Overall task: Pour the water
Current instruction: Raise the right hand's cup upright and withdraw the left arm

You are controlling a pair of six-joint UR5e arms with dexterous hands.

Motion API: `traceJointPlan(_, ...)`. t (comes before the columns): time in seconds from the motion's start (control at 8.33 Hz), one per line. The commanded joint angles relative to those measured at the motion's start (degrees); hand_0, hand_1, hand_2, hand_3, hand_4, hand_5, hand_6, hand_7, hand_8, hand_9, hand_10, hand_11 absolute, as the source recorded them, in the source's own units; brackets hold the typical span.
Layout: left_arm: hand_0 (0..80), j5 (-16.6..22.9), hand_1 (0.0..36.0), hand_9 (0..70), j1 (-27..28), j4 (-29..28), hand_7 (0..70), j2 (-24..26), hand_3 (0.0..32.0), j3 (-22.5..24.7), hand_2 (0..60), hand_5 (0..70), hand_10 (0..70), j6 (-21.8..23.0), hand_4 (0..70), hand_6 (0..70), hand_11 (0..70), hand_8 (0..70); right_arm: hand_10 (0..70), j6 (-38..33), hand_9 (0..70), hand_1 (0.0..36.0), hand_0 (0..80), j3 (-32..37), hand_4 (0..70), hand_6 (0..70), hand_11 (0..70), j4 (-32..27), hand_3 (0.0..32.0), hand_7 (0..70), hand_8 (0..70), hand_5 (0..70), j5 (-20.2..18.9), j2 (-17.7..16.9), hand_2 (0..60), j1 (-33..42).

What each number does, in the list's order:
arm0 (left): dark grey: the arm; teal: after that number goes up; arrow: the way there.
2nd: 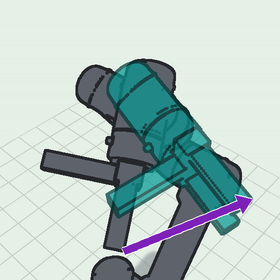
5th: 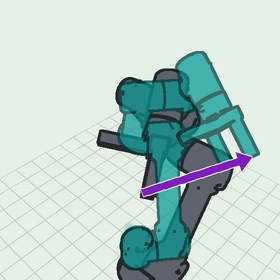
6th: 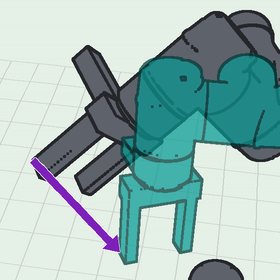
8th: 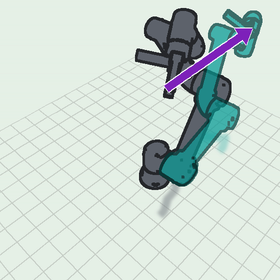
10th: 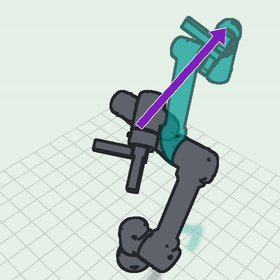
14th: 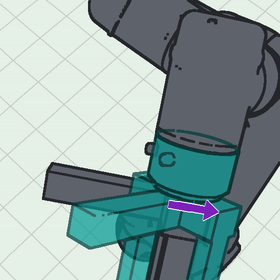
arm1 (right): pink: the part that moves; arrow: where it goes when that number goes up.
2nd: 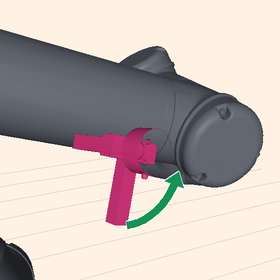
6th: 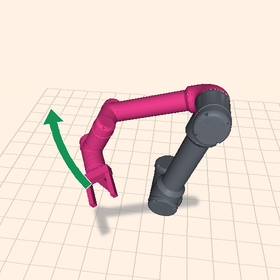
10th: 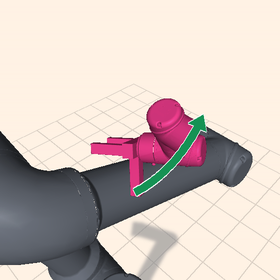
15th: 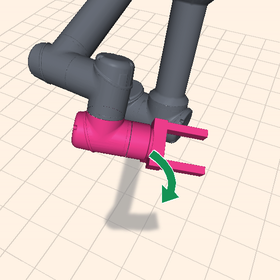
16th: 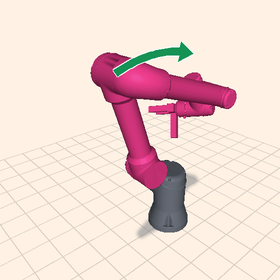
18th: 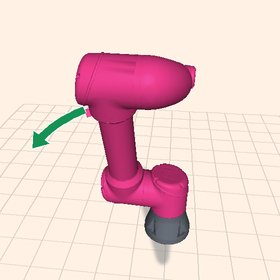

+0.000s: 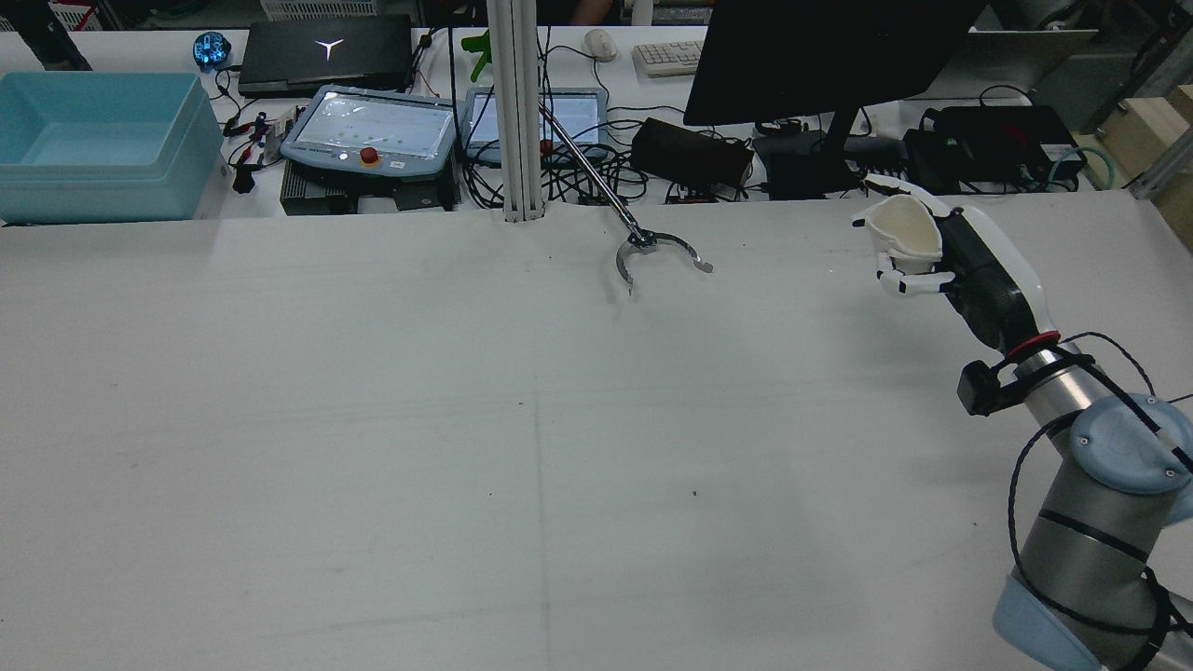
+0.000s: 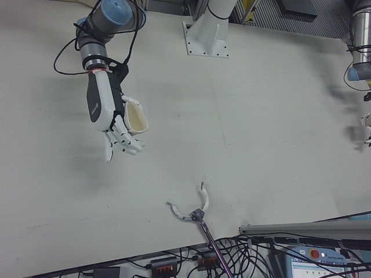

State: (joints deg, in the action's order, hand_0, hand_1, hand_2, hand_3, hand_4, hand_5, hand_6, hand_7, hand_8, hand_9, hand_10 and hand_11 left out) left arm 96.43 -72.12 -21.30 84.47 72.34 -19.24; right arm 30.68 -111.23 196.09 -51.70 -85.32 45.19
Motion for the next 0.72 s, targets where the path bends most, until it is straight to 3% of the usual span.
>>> traceJointPlan(0.0, 80.0, 0.6, 36.0, 5.5, 0.0, -3.0, 26.8, -0.6, 0.0, -0.5, 6.4, 70.0, 8.6, 1.0, 51.0, 20.0, 16.8, 7.8, 0.0, -1.1, 22.6, 35.5, 61.3, 1.2, 7.3, 36.9, 0.0, 0.1, 0.0, 34.9, 20.1, 15.6, -0.1, 0.2, 49.7, -0.5)
traceJointPlan(0.12, 80.0, 0.6, 36.0, 1.9, 0.2, -3.3, 16.5, -0.4, 0.0, -0.4, 0.0, 4.9, 6.9, 0.9, 33.9, 13.5, 15.0, 3.2, 0.0, -1.1, 22.8, 35.6, 61.8, 1.1, 6.6, 37.2, 0.0, 0.1, 0.0, 35.1, 20.3, 15.7, -0.1, 0.2, 49.2, -0.4)
traceJointPlan(0.24, 80.0, 0.6, 35.8, 1.2, 0.3, -3.7, 13.4, -0.4, 0.0, -0.4, 0.0, 0.0, 6.3, 0.8, 23.1, 10.8, 14.0, 1.2, 0.0, -1.2, 22.4, 35.7, 61.8, 1.1, 6.0, 37.1, 0.0, 0.1, 0.0, 35.0, 20.1, 15.8, -0.2, 0.2, 49.0, -0.4)
traceJointPlan(0.48, 80.0, 0.6, 25.4, 0.2, 0.3, -3.7, 8.0, -0.4, 0.0, -0.5, 0.0, 0.0, 4.1, 0.9, 18.2, 7.5, 9.7, 0.5, 0.0, -1.1, 21.5, 35.7, 62.0, 1.2, 4.8, 36.5, 0.0, 0.0, 0.0, 35.2, 19.4, 15.7, -0.2, 0.2, 48.4, -0.5)
traceJointPlan(0.6, 80.0, 0.6, 22.0, 0.0, 0.3, -3.7, 5.8, -0.4, 0.0, -0.5, 0.0, 0.0, 3.8, 0.8, 17.8, 6.4, 8.9, 0.2, 0.0, -1.1, 21.9, 35.6, 61.8, 1.2, 4.2, 36.7, 0.0, 0.1, 0.0, 35.3, 19.7, 15.8, -0.2, 0.2, 48.4, -0.6)
